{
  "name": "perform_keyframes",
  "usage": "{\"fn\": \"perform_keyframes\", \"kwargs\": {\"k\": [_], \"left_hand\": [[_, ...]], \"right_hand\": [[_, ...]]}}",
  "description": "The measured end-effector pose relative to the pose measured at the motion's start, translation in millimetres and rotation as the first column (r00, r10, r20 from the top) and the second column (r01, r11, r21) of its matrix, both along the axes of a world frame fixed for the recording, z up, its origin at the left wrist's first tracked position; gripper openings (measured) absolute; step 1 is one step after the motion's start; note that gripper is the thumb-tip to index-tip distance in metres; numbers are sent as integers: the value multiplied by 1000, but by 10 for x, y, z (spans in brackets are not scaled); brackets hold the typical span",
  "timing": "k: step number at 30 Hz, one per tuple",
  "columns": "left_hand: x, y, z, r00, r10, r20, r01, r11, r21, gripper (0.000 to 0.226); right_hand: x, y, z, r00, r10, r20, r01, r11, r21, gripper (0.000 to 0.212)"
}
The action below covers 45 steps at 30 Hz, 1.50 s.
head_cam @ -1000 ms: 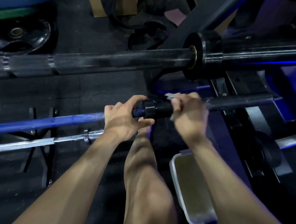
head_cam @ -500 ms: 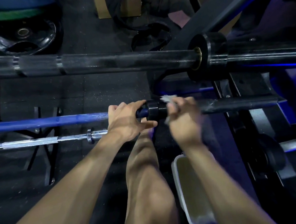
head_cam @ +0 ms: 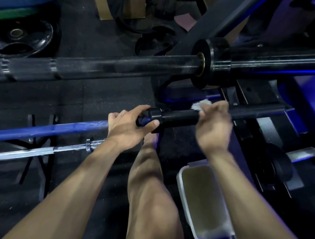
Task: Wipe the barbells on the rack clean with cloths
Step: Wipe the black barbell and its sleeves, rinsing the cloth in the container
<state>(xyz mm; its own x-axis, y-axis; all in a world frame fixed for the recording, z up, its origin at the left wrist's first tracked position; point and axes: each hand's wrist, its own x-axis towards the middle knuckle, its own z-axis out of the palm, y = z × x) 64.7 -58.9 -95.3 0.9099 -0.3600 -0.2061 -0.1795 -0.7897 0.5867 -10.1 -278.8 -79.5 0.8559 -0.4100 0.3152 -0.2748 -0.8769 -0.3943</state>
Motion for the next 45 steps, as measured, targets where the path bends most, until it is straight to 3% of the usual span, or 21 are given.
{"fn": "perform_keyframes", "kwargs": {"k": [1, 2, 4, 7, 10, 12, 13, 16, 19, 21, 22, 25, 27, 30, 33, 35, 38, 41, 45], "left_hand": [[-2, -3, -15, 1000, 0, 3, 0, 1000, 4, 84], [-1, -3, -24, 1000, -4, 2, 4, 1000, 11, 82], [3, -2, -20, 1000, -1, 4, 1, 1000, 17, 73], [10, 8, 12, 1000, 11, 10, -11, 1000, -18, 58], [-10, 19, 35, 1000, 4, -5, -4, 998, -62, 57], [-23, 15, 41, 1000, -2, 9, 2, 998, -57, 60], [-26, 6, 42, 1000, -4, 19, 5, 999, -52, 60], [-24, -16, 47, 999, 1, 38, 1, 999, -37, 61], [-21, -9, 52, 1000, 8, 28, -7, 999, -33, 61], [-27, -9, 71, 1000, 9, 27, -8, 999, -45, 60], [-34, -4, 76, 1000, 14, 26, -13, 998, -55, 60], [-45, -13, 83, 999, 23, 49, -21, 998, -51, 63], [-42, -30, 74, 998, 19, 68, -17, 1000, -26, 65], [-37, -29, 48, 997, 7, 80, -6, 1000, -17, 67], [-18, -17, 66, 1000, -18, 25, 18, 1000, -13, 75], [9, -28, 66, 1000, -14, -9, 14, 999, 35, 75], [39, -35, 2, 999, -4, -32, 6, 998, 59, 74], [48, -17, -37, 999, -9, -41, 10, 1000, 29, 79], [38, -13, -6, 999, -29, -26, 30, 999, 25, 77]], "right_hand": [[38, 183, -47, 993, 30, 113, -37, 998, 56, 16], [60, 401, -102, 990, 94, 108, -95, 995, 8, 15], [88, 703, -82, 979, 202, -29, -203, 977, -70, 35], [66, 493, -7, 947, 299, -120, -305, 951, -37, 55], [43, -172, -11, 974, 132, -186, -153, 983, -102, 48], [39, -338, -16, 972, -67, -226, 52, 996, -69, 38], [38, -244, -20, 979, -70, -194, 66, 997, -27, 35], [65, 388, -51, 985, 162, -51, -157, 983, 94, 47], [92, 673, -69, 946, 281, -160, -287, 958, -18, 60], [124, 428, -42, 917, 328, -226, -341, 940, -20, 61], [111, 236, -10, 924, 290, -248, -302, 953, -10, 56], [84, -387, 78, 967, -32, -251, 36, 999, 12, 42], [79, -358, 88, 962, -108, -250, 101, 994, -42, 38], [114, 237, -68, 988, 147, -45, -148, 989, -23, 34], [119, 592, -152, 941, 325, -99, -329, 944, -24, 53], [117, 443, -55, 910, 394, -125, -395, 918, 22, 52], [114, -103, 90, 951, 257, -170, -261, 965, -1, 43], [6, -463, 232, 990, 3, -142, 33, 967, 252, 32], [106, -317, 259, 986, -150, 69, 52, 677, 734, 24]]}}
